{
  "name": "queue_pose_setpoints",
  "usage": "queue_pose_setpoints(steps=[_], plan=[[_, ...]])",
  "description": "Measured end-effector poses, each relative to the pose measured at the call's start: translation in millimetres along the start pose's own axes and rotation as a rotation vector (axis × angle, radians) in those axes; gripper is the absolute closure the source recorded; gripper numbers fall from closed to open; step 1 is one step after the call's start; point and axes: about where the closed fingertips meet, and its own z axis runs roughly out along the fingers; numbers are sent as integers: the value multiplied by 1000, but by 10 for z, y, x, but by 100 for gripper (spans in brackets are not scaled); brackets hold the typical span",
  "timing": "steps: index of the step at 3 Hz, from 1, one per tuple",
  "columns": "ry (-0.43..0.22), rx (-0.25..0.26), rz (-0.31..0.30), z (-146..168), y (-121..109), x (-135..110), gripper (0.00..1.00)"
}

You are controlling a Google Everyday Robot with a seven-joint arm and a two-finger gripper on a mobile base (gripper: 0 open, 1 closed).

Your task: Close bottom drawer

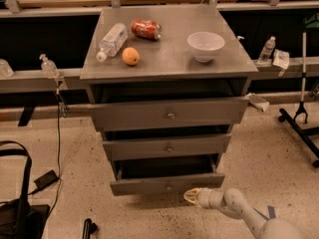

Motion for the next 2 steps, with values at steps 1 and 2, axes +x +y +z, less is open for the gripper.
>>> queue_pose_setpoints(steps=[1,2], plan=[[-19,-39,-28,305,-266,32,100],[-50,-61,-47,479,-387,-34,100]])
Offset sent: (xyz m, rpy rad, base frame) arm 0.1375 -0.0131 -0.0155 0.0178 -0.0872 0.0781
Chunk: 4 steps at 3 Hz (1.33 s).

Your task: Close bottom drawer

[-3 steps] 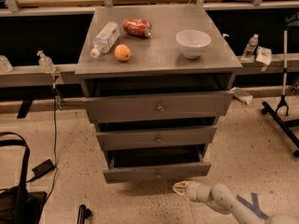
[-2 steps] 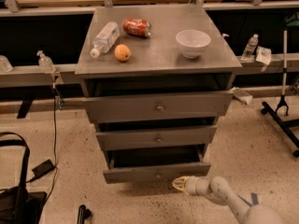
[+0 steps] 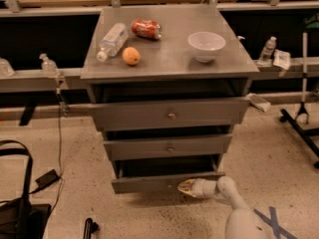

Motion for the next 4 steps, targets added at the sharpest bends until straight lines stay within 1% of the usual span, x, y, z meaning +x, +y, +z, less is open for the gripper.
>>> queue_pose_setpoints(steps=[1,2,3,4], plan=[[0,0,0,0,0,0,100],[-1,20,-6,-14,-134,10,100],[-1,21,-7,-17,-141,11,100],[1,43,-12,-10,-319,10,100]])
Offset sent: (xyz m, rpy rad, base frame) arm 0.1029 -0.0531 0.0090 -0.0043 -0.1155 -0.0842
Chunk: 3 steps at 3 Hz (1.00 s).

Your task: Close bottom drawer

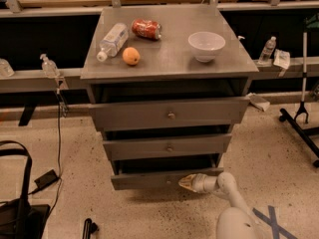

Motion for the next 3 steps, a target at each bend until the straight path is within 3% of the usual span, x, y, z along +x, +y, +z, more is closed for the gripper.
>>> queue_pose_setpoints(steps=[3], plan=[[-3,20,-4,33,-185,-36,100]])
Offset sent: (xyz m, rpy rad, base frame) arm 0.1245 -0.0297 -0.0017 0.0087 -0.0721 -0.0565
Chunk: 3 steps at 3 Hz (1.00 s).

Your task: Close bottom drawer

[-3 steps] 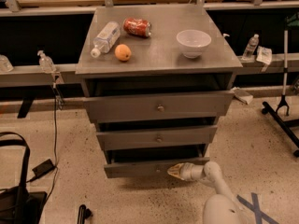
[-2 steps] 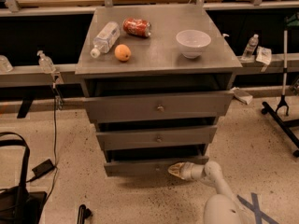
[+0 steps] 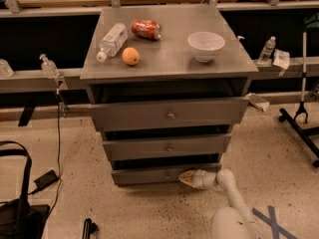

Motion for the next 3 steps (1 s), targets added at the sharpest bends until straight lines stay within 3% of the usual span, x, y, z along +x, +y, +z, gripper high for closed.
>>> queue_pose_setpoints(steps=[3], plan=[[-32,52,23,93,-274,-106,100]])
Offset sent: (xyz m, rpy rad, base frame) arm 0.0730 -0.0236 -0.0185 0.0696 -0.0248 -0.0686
